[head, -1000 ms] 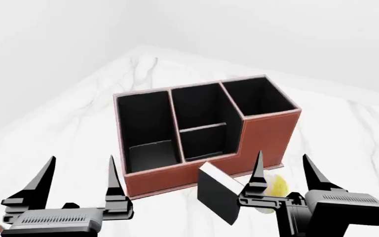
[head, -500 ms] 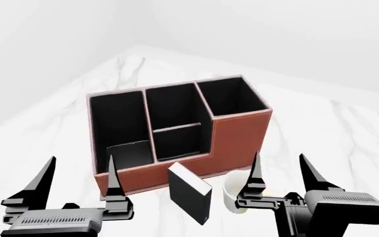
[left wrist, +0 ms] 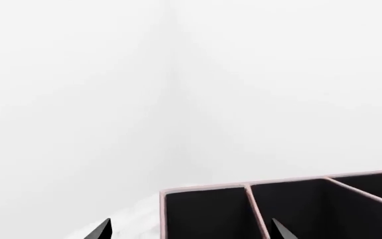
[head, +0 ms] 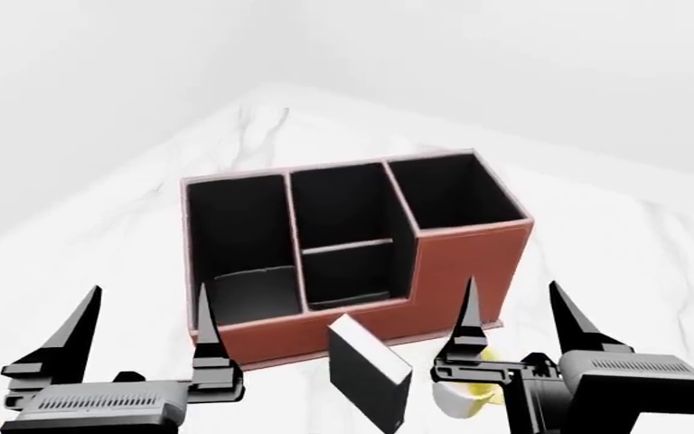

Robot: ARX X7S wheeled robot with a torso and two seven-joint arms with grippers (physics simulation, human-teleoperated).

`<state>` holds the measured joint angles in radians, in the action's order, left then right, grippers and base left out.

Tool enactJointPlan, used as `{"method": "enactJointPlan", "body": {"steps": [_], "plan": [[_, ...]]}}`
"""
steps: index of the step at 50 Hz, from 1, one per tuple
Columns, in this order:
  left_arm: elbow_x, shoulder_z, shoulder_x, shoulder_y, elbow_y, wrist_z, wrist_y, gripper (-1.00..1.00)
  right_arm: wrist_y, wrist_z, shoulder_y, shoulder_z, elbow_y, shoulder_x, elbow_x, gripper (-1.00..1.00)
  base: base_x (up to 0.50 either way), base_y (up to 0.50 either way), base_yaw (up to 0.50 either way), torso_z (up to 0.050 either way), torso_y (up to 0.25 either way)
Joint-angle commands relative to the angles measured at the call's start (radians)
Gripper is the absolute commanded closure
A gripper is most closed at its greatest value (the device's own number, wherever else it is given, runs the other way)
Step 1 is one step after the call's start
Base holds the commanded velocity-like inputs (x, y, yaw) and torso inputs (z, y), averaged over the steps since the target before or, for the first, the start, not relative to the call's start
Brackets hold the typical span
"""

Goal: Pick up the book and place it in the right compartment of the caddy.

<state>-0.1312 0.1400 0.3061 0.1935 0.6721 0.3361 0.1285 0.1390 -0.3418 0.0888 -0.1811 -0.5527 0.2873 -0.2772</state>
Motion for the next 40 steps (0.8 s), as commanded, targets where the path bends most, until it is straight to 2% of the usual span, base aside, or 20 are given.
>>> {"method": "enactJointPlan", "body": {"steps": [1,28,30,33,40], "plan": [[-0.003,0.003,0.006,0.0,0.001,0.007,0.0,-1.0,-0.004,-0.01,0.003,-0.006,-0.003,0.004,0.01,-1.0,0.0,0.0,0.5,0.0,0.0],[-0.007,0.012,0.018,-0.001,-0.001,0.019,-0.004,-1.0,0.004,-0.03,-0.002,-0.019,-0.003,0.015,0.028,-1.0,0.0,0.0,0.5,0.0,0.0],[-0.007,0.012,0.018,-0.002,0.0,0.021,-0.003,-1.0,0.016,-0.021,-0.004,-0.014,-0.006,0.019,0.001,-1.0,-0.16,0.2,0.0,0.0,0.0],[-0.008,0.013,0.02,-0.004,-0.003,0.022,-0.003,-1.0,0.039,-0.033,-0.007,-0.035,-0.014,0.05,0.077,-1.0,0.0,0.0,0.0,0.0,0.0],[-0.002,0.018,0.022,-0.005,-0.003,0.026,-0.002,-1.0,0.038,0.013,-0.004,-0.044,-0.026,0.117,0.099,-1.0,0.0,0.0,0.0,0.0,0.0]]}}
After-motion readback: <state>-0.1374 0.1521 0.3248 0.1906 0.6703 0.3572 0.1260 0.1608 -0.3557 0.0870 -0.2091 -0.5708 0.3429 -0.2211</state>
